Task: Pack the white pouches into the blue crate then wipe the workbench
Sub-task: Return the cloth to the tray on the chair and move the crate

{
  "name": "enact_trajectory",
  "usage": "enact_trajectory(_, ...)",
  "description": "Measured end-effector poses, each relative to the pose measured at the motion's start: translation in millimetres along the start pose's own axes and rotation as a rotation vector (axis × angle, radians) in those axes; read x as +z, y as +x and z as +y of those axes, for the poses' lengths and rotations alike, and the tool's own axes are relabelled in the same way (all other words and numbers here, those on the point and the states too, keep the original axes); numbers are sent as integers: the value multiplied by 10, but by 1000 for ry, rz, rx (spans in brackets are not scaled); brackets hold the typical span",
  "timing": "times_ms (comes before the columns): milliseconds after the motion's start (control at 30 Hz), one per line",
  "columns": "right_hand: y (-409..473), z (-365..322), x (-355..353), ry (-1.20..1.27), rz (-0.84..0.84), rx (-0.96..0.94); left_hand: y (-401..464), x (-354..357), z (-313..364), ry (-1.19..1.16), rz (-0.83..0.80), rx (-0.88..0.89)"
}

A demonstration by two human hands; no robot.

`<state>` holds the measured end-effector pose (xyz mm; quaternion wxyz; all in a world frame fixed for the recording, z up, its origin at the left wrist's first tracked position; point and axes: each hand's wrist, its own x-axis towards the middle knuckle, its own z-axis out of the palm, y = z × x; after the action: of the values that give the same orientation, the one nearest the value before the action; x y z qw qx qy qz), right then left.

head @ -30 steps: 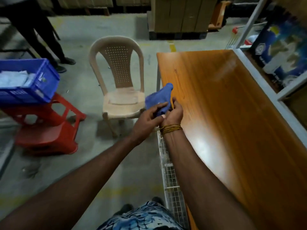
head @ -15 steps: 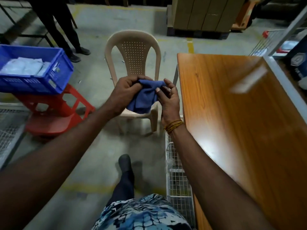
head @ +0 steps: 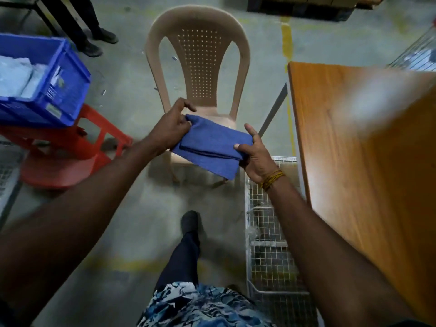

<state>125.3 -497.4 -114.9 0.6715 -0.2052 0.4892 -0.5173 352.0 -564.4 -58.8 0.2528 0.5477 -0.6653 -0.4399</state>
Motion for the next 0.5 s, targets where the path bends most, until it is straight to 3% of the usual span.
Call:
enact_trajectory(100, 540, 108, -17, -277, -14, 1, 452, -107, -487, 148, -151, -25)
enact_trajectory(233, 1281, 403, -90, -874, 28, -55, 1034, -25, -1177, 192, -316, -263)
enact_trajectory(300, 1641, 537, -135, -1065, -55, -9, 1302, 84, -1504, 224, -386, -322)
enact_trajectory(400, 2169, 612, -147, -1345, -209, 35, 1733, 183, -1888, 352, -488, -298)
enact_trajectory(500, 2740, 625, -167, -1434, -222, -54, 2219, 227, -2151, 459, -412, -193)
